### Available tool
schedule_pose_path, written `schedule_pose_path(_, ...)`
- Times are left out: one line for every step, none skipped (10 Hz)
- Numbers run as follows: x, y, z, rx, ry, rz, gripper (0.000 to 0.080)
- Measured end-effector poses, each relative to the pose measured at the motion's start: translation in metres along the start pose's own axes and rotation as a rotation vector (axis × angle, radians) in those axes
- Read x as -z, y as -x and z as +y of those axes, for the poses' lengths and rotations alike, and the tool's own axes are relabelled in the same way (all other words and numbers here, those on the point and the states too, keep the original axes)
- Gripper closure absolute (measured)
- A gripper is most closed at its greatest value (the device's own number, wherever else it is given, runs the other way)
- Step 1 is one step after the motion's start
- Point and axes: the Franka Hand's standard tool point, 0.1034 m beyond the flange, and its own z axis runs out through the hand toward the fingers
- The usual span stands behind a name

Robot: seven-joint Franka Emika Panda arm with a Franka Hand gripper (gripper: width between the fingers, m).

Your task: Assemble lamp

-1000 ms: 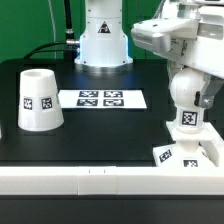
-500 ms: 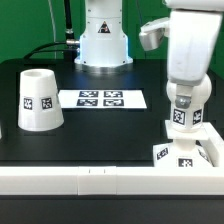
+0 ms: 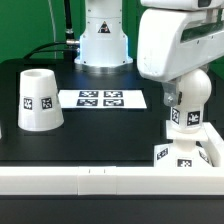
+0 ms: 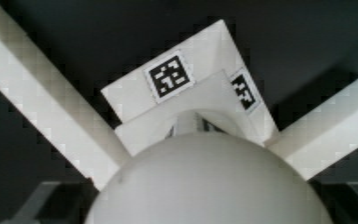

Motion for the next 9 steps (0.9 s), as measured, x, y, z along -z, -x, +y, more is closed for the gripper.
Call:
schedule_pose_path(0.0,-0.0006,-0.0008,-0.12,-0.005,0.003,0.0222)
schedule_pose_path(-0.0001,-0.0005,-0.0009,-0.204,-0.011,0.006,0.0222)
schedule_pose_path(-0.0002,-0.0011,-0.0017,-0.306,-0.02,0.01,0.0222)
schedule_pose_path(-0.0001,-0.001,-0.0015,-0.4,-0.033,0.017,0.0222)
schedule_pose_path(0.0005,-0.0007,-0.0007,-0.495,-0.044,0.021,0.0222)
schedule_pose_path(0.0005,-0.001,-0.0009,-0.574,-0.05,0.022,0.0222)
schedule_pose_path(0.0003,-0.0005,-0.0005,-0.669,-0.052,0.02,0.0222)
schedule_pose_path(0.0002,-0.0004,-0.0004,-0.744,-0.052,0.017,0.0222)
schedule_pose_path(0.0001,0.0002,0.0003,-0.798,-0.052,0.015,0.0222)
